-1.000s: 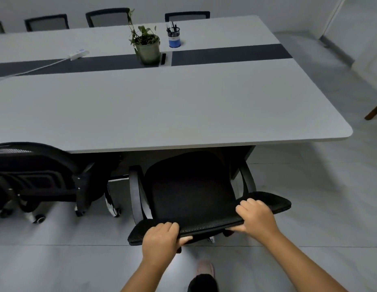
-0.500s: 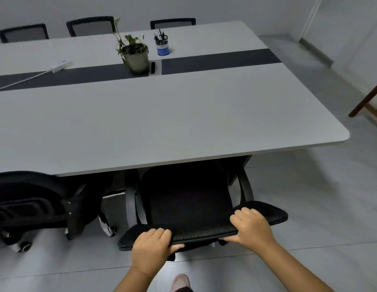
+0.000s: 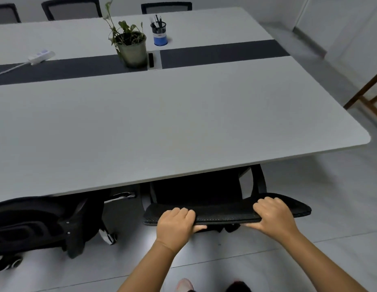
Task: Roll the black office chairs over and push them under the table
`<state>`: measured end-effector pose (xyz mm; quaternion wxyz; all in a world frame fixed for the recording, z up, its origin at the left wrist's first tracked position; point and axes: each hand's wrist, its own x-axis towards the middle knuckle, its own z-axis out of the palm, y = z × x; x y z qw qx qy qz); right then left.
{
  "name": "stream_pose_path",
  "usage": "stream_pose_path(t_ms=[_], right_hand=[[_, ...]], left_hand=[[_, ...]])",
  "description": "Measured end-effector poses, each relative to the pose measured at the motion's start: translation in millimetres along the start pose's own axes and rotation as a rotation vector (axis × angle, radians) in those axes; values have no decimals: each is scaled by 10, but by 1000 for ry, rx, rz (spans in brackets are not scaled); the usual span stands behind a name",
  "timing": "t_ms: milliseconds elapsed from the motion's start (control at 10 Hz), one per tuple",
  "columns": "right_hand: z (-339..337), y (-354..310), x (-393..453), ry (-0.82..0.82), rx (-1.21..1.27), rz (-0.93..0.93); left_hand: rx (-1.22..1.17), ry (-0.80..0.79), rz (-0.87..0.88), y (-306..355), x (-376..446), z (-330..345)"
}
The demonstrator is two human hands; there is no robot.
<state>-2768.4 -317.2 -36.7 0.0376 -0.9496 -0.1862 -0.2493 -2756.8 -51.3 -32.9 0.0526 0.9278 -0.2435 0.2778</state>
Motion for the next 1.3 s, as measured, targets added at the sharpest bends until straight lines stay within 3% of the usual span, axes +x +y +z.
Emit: stream_pose_path(t_ms=[400, 600, 800, 1000, 1200, 1300], right_hand=[[364, 562, 795, -243, -52, 15], [487, 662, 722, -44, 14, -31], [508, 658, 720, -38, 64, 8], [264, 604, 825, -368, 66, 69], [14, 624, 924, -744, 293, 158], [-208, 624, 992, -542, 502, 307]], left_hand=[[17, -98, -52, -102, 721, 423], [87, -16, -35, -96, 659, 523], [102, 6, -76, -56, 646, 505], [69, -135, -142, 25, 683, 372], [1, -361, -281, 99, 666, 164], [-80, -270, -362, 293, 356, 117]])
